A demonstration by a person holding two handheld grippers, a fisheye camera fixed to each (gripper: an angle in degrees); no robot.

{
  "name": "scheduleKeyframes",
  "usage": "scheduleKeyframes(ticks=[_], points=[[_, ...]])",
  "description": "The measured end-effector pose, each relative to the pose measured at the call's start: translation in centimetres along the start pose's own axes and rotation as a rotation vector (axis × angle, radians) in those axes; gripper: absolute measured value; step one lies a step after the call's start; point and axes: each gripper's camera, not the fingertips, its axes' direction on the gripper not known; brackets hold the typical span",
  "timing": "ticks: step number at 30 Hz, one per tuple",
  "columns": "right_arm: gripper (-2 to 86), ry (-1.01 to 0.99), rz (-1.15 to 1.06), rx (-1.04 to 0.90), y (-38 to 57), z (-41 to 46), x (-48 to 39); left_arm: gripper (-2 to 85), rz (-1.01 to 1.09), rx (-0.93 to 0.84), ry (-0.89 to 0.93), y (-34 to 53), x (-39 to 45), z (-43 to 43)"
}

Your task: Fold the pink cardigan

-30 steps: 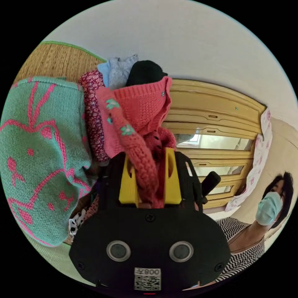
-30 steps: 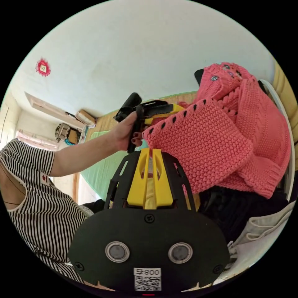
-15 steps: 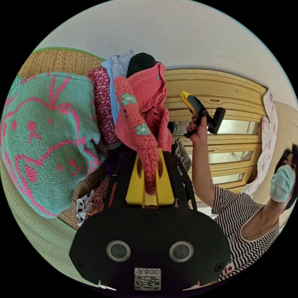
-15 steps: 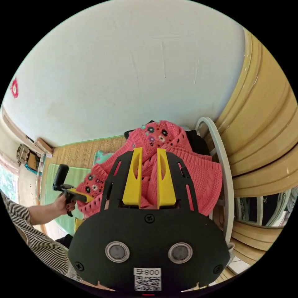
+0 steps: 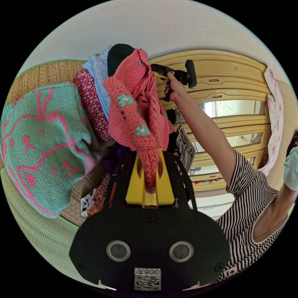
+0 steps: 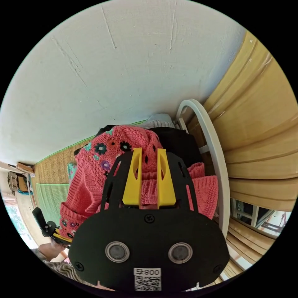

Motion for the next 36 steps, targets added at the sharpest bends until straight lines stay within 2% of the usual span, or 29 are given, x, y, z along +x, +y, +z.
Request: scheduleKeyframes(ticks=[6, 15, 22, 28, 36], points=[[5.2, -0.005, -0.014, 0.089, 3.7, -4.8, 0.1, 6.2, 0.043, 0.069, -0.007, 5.6, 5.3, -1.5], [4.2, -0.206, -0.020, 0.328, 14.6, -17.7, 1.0, 5.8, 0.155, 0.293, 0.075, 16.2, 16.5, -8.2], [4.0, -0.367, -0.135, 0.582, 21.3, -31.8, -3.2, 5.7, 0.292, 0.501, 0.084, 26.5, 26.9, -15.9], [3.9, -0.473, -0.279, 0.760, 28.0, -43.6, -10.3, 5.6, 0.433, 0.682, -0.025, 39.4, 37.5, -24.6], [3.7, -0.615, -0.402, 0.920, 39.7, -55.7, -20.4, 5.6, 0.668, 0.846, -0.240, 62.6, 53.3, -36.4]])
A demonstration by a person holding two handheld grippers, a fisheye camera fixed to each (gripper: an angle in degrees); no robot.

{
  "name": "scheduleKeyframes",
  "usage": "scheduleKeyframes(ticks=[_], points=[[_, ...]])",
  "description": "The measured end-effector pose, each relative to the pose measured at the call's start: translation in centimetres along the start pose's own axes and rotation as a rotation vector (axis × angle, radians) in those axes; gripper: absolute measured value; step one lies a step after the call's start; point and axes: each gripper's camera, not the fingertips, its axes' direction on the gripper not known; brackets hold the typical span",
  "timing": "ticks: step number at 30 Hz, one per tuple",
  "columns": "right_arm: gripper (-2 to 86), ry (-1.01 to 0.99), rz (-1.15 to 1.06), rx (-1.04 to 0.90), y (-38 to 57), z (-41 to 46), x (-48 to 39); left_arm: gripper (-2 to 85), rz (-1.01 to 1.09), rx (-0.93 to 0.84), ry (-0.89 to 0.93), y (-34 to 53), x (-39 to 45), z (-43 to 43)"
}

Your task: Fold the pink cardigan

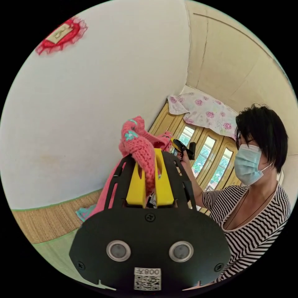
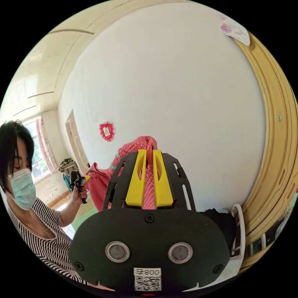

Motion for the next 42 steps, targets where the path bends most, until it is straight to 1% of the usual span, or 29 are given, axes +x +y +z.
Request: scheduleKeyframes(ticks=[1, 3, 5, 9, 13, 18, 22, 25, 27, 31, 36, 42], points=[[3.8, -0.013, -0.022, 0.007, -0.2, -0.5, -3.2, 5.6, 0.017, 0.001, -0.018, -0.3, 1.3, -1.8], [3.8, -0.040, -0.044, 0.013, -0.2, -0.9, -7.8, 5.7, 0.074, 0.008, -0.084, -1.0, 6.3, -8.9], [3.8, -0.078, -0.052, 0.019, 0.5, -1.4, -13.4, 5.7, 0.105, 0.005, -0.120, -1.3, 9.8, -14.0], [3.9, -0.150, -0.037, 0.014, 2.7, -1.7, -20.7, 5.7, 0.158, -0.024, -0.191, -1.1, 17.4, -25.1], [4.0, -0.259, -0.007, -0.030, 6.5, -1.5, -27.4, 5.7, 0.146, -0.054, -0.252, 0.3, 23.0, -33.6], [3.8, -0.338, -0.004, -0.152, 11.4, -0.3, -33.8, 5.7, 0.049, -0.095, -0.381, 3.9, 30.7, -44.0], [3.7, -0.456, -0.012, -0.254, 15.0, 0.9, -37.6, 5.7, -0.009, -0.080, -0.457, 6.5, 36.1, -49.5], [3.6, -0.558, -0.022, -0.282, 16.9, 0.7, -39.5, 5.8, -0.052, -0.037, -0.516, 8.6, 41.1, -53.9], [3.5, -0.591, -0.045, -0.297, 17.8, 0.3, -40.7, 5.9, -0.073, -0.010, -0.552, 10.0, 44.9, -57.1], [3.5, -0.667, -0.130, -0.332, 18.9, -0.7, -44.0, 5.8, -0.088, -0.004, -0.611, 11.3, 49.8, -60.6], [3.6, -0.701, -0.206, -0.347, 20.1, -2.2, -47.2, 5.9, -0.089, 0.000, -0.662, 12.8, 55.9, -64.9], [3.6, -0.737, -0.239, -0.334, 21.7, -4.1, -49.5, 5.9, -0.088, 0.022, -0.651, 13.8, 60.5, -69.2]])
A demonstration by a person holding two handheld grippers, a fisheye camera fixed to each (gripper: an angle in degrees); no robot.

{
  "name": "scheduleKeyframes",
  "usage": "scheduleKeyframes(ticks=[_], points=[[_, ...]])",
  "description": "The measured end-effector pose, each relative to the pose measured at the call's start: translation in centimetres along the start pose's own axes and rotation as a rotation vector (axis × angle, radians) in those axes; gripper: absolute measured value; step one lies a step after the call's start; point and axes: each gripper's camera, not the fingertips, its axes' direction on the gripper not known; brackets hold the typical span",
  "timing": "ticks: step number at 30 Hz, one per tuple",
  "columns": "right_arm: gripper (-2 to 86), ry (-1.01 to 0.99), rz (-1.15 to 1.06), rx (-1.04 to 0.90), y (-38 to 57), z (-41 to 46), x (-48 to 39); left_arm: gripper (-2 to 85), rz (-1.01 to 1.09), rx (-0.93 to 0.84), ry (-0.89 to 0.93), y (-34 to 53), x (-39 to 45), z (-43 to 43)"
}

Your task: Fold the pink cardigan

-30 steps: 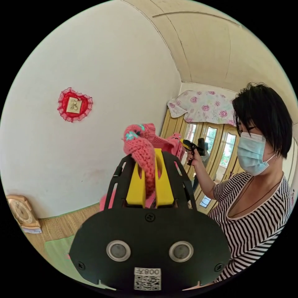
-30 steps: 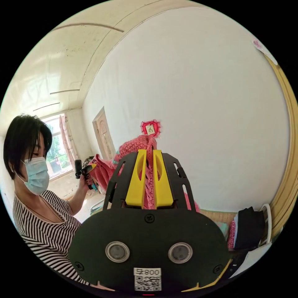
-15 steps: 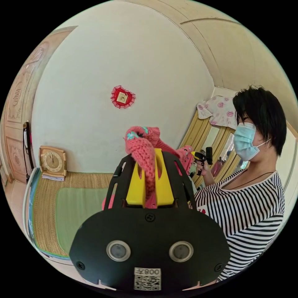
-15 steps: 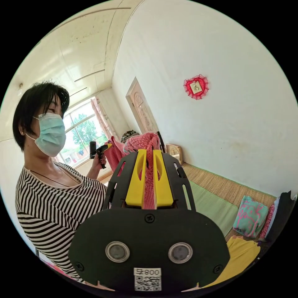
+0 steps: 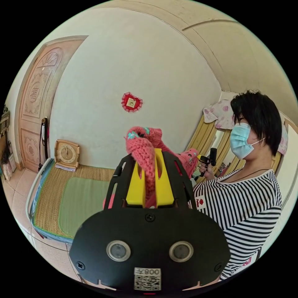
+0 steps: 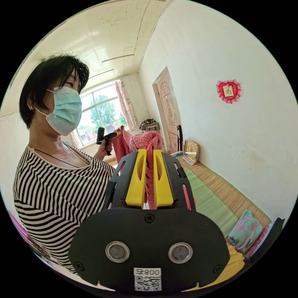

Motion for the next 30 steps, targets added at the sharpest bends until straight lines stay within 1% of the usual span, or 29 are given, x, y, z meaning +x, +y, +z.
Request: scheduleKeyframes(ticks=[5, 12, 24, 30], points=[[3.6, -0.002, -0.036, 0.001, 0.9, 0.5, -2.3, 6.0, 0.004, -0.001, -0.005, 0.3, 0.3, -3.6], [3.6, -0.007, -0.044, -0.001, 2.1, 1.4, -2.8, 6.1, -0.003, -0.016, -0.003, -0.2, -0.4, -6.7], [3.3, -0.066, 0.058, -0.036, 6.0, 5.0, 1.7, 6.0, -0.058, -0.116, -0.027, -2.2, -4.3, -6.8], [3.2, -0.103, 0.072, -0.079, 7.2, 7.1, 3.9, 6.0, -0.121, -0.122, -0.004, -3.3, -7.5, -6.4]])
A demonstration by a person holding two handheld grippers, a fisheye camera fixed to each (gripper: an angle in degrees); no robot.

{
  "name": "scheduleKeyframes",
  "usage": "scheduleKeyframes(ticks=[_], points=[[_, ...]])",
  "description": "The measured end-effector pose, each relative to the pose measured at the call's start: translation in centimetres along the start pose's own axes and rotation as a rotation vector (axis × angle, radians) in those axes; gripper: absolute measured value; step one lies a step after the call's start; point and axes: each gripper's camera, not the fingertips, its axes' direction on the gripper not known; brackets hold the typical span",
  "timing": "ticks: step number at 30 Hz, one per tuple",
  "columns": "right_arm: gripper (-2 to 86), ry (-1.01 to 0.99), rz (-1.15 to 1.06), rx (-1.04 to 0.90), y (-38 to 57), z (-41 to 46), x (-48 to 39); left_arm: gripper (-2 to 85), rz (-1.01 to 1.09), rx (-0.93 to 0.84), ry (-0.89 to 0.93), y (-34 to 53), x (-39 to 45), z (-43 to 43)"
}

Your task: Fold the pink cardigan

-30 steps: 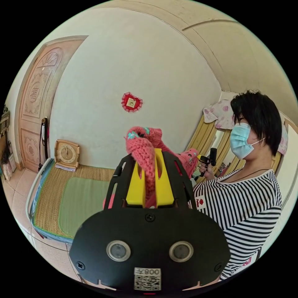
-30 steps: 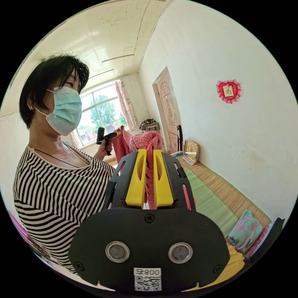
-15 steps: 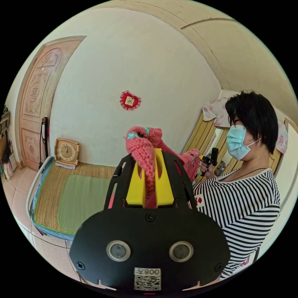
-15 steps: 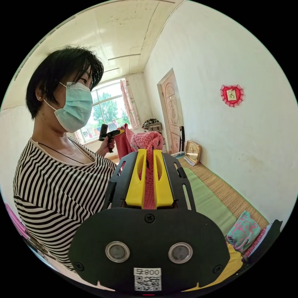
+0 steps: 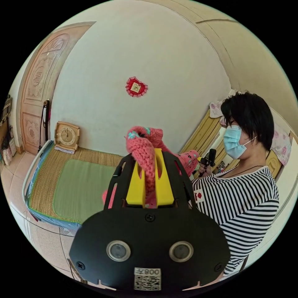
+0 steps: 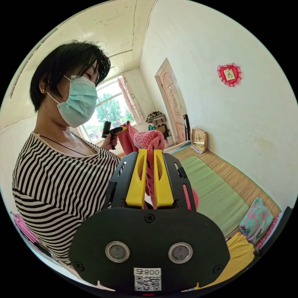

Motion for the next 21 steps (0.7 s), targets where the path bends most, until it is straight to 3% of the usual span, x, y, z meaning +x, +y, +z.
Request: scheduleKeyframes(ticks=[13, 21], points=[[3.2, 0.023, 0.021, -0.032, -1.5, 4.1, 8.2, 5.9, 0.042, -0.054, 0.017, -10.0, -8.3, 4.8], [3.9, 0.178, 0.235, -0.132, -3.9, 11.0, 25.5, 6.2, -0.046, -0.230, 0.136, -20.8, -25.7, 20.5]])
